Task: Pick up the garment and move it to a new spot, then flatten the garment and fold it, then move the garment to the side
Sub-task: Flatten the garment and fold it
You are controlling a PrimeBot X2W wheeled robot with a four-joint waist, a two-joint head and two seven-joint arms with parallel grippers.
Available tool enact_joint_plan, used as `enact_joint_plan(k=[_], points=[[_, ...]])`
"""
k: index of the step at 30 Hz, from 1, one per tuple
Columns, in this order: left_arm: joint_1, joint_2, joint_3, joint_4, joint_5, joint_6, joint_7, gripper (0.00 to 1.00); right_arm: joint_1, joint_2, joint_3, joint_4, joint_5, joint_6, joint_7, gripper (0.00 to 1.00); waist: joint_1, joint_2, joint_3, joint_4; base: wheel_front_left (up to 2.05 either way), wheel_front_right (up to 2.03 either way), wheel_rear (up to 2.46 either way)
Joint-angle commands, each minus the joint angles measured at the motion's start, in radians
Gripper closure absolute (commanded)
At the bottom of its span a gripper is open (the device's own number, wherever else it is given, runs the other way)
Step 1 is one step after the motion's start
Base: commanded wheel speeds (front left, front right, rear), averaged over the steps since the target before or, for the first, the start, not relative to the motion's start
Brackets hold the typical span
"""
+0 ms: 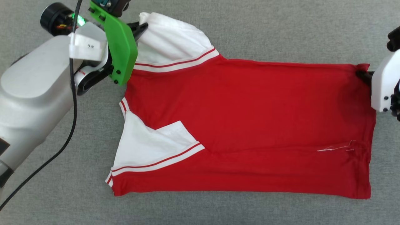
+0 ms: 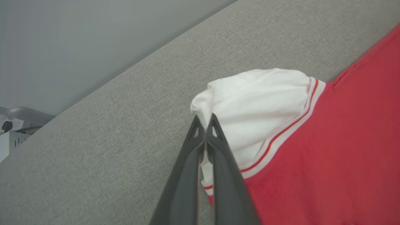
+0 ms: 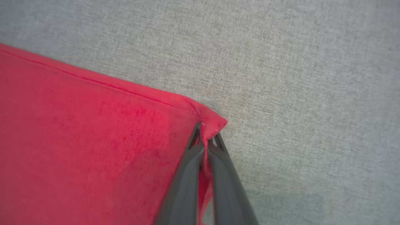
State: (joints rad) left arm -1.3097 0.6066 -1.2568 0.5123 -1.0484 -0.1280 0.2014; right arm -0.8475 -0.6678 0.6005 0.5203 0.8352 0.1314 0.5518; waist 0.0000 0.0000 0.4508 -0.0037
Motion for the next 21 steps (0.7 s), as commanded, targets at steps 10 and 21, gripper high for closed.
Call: enact_joint_plan(k=[10, 21], points=[[0.177, 0.067, -0.007, -0.072, -0.019, 0.010, -0.098, 1.00, 0.154, -0.068, 0.064, -0.098, 0.036, -0.001, -0.224, 1.00, 0.0000, 0.0000, -0.152, -0.009, 0.00, 0.00, 0.00], [0.402, 0.147, -0.016, -0.220, -0.024, 0.086, -0.144, 1.00, 0.400, -0.130, 0.029, -0.214, 0.053, -0.001, -0.353, 1.00, 0.0000, 0.0000, -0.244, 0.011, 0.00, 0.00, 0.00]])
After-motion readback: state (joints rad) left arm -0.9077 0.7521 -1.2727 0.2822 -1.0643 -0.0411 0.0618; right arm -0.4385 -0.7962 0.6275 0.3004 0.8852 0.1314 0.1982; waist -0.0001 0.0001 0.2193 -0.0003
